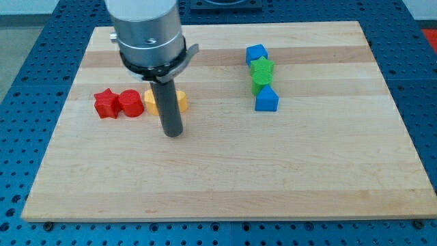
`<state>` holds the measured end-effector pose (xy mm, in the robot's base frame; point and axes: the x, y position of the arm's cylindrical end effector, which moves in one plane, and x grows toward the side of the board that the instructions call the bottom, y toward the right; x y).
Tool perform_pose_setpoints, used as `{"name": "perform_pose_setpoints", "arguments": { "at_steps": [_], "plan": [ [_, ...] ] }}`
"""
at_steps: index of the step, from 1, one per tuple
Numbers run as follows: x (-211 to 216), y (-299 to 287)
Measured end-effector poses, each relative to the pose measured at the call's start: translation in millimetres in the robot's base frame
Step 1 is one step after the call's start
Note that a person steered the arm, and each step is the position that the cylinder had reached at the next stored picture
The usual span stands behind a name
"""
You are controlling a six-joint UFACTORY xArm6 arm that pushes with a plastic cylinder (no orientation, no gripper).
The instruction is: Place the hexagon top right of the yellow heart
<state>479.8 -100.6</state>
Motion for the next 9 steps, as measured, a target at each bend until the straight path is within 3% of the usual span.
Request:
{"name": "perform_pose_setpoints", "arguments": {
  "at_steps": [2, 9],
  "plan": [
    [-15.6, -22.0],
    [-193.2, -33.5]
  ]
}}
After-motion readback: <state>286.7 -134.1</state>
